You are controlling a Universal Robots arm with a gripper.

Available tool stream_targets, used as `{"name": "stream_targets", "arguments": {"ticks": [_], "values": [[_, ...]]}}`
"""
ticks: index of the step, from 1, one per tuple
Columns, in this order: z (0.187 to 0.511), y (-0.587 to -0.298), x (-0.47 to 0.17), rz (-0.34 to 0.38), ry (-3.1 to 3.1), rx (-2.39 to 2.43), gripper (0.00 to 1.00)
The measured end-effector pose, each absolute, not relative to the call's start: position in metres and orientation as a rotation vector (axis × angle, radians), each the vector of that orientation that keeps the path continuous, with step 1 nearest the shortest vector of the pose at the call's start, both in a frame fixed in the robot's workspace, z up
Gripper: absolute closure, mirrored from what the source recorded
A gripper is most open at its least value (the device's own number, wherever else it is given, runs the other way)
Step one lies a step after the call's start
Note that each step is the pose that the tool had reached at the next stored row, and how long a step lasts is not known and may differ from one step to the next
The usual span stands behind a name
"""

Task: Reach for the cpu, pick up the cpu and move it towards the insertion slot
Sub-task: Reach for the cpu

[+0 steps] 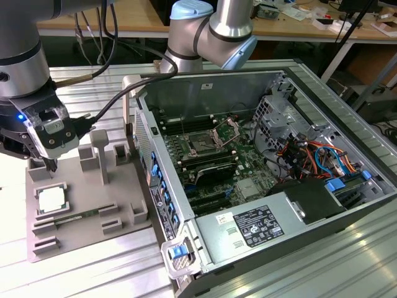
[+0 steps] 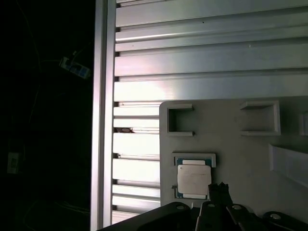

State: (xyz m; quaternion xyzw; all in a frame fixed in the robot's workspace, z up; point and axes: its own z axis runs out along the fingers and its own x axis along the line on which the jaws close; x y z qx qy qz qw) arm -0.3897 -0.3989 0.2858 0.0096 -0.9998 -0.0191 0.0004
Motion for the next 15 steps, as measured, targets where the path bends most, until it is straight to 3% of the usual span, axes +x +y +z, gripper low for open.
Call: {"name": "stream_targets", "arguments": {"ticks": [15], "values": [[0.2768,-0.3988,-0.3897,-0.06,-3.14,0.03,0.89]]}}
